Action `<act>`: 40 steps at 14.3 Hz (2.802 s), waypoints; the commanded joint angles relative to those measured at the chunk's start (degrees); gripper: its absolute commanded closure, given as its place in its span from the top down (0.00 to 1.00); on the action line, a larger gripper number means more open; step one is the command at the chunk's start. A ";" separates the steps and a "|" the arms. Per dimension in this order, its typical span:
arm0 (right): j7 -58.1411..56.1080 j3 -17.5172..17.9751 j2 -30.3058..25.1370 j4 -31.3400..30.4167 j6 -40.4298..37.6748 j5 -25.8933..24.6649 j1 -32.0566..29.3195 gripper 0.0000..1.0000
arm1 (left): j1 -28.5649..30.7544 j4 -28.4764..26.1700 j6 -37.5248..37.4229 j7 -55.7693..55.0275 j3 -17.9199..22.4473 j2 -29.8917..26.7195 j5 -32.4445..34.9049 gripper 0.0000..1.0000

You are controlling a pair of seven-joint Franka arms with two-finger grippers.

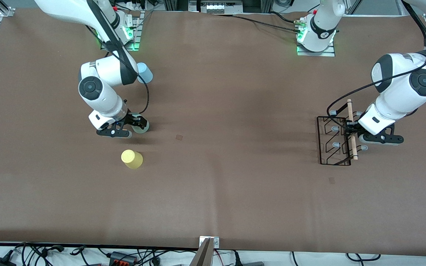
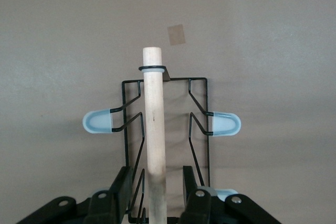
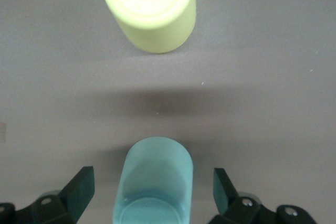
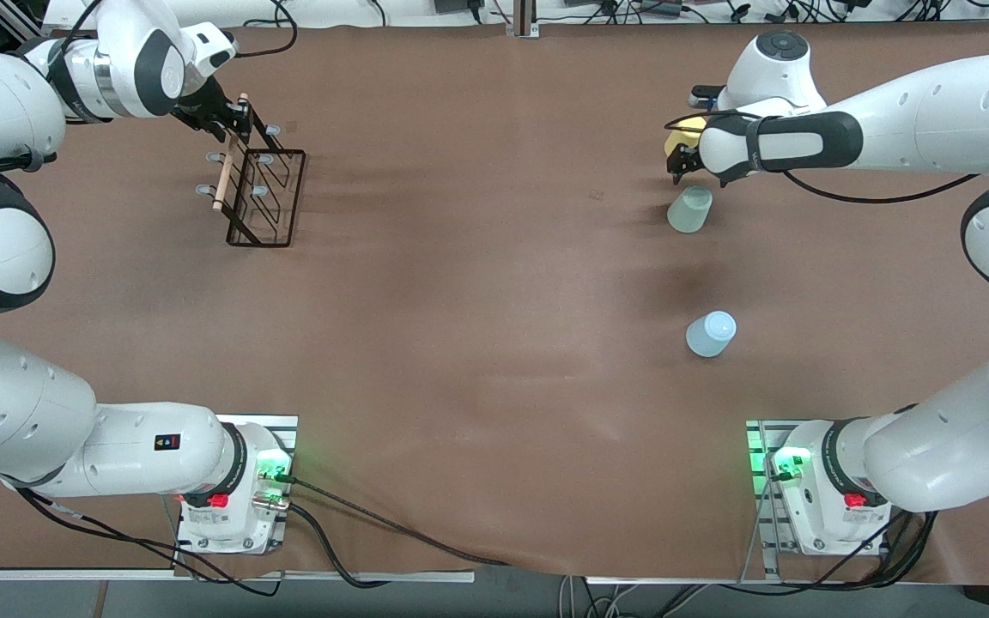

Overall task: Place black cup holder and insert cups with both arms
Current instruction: 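Grasp the holder rod with the left gripper while the right gripper grasps the teal cup, then slide the holder to mid-table with the left gripper while the right gripper lifts the cup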

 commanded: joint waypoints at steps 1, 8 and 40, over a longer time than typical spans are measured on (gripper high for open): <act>1.83 1.45 0.58 -0.47 0.62 0.62 -0.06 1.00 | 0.04 -0.34 0.99 0.95 -0.17 -0.03 0.96 0.41; 1.84 1.46 0.06 -2.58 0.53 0.62 -0.24 1.00 | -0.14 0.45 0.12 0.86 -0.17 0.06 0.87 0.01; -9.06 3.56 -24.90 3.22 -36.73 0.62 -10.35 0.09 | -41.44 36.40 -8.25 -52.39 -2.54 22.99 0.69 0.01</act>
